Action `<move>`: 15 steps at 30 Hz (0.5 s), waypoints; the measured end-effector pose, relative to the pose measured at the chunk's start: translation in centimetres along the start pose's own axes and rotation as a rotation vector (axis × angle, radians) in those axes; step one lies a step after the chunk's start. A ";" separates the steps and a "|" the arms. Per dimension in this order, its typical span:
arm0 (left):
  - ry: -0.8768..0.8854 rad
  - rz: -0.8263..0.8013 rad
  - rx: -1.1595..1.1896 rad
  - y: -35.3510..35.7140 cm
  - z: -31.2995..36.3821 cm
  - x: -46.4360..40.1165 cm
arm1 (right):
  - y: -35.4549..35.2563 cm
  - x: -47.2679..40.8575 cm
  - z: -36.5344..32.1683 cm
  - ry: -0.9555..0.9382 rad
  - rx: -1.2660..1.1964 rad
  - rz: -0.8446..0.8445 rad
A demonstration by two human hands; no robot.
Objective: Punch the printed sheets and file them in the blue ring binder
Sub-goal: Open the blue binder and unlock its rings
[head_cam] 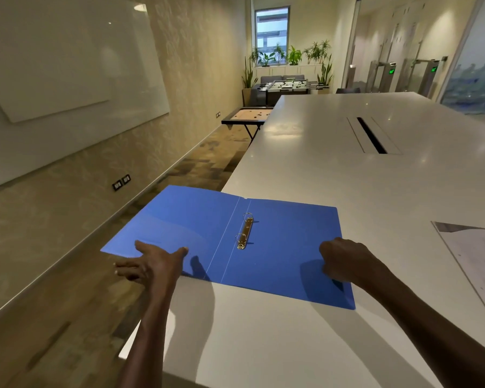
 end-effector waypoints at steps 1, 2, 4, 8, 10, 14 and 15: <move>0.033 0.003 -0.037 0.1 1.0 0.3 | -0.4 0.0 -0.2 -0.001 -0.006 0.016; 0.114 0.006 -0.062 0.3 2.3 0.6 | -1.0 -0.1 -0.6 -0.002 -0.023 0.043; 0.350 -0.056 -0.045 1.8 5.2 1.1 | -2.2 -0.7 -1.8 -0.043 -0.103 0.103; 0.581 -0.347 0.026 6.8 8.7 3.4 | -4.0 -2.8 -6.2 -0.279 -0.436 0.089; 0.616 -0.391 0.004 8.7 9.6 3.9 | -4.8 -3.4 -8.5 -0.362 -0.555 0.113; 0.636 -0.398 0.007 10.6 10.2 3.8 | -4.7 -5.2 -10.6 -0.378 -0.882 0.144; 0.637 -0.409 0.012 11.0 10.2 3.6 | -4.6 -5.8 -10.8 -0.368 -0.914 0.157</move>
Point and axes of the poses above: each hand's wrist, its own x-axis away from the middle knuckle, its own y-axis out of the palm, z = x × y, the point moved 10 cm from there along -x, towards the middle knuckle, and after that the axes turned 13 degrees about -z, right-handed, at the moved point
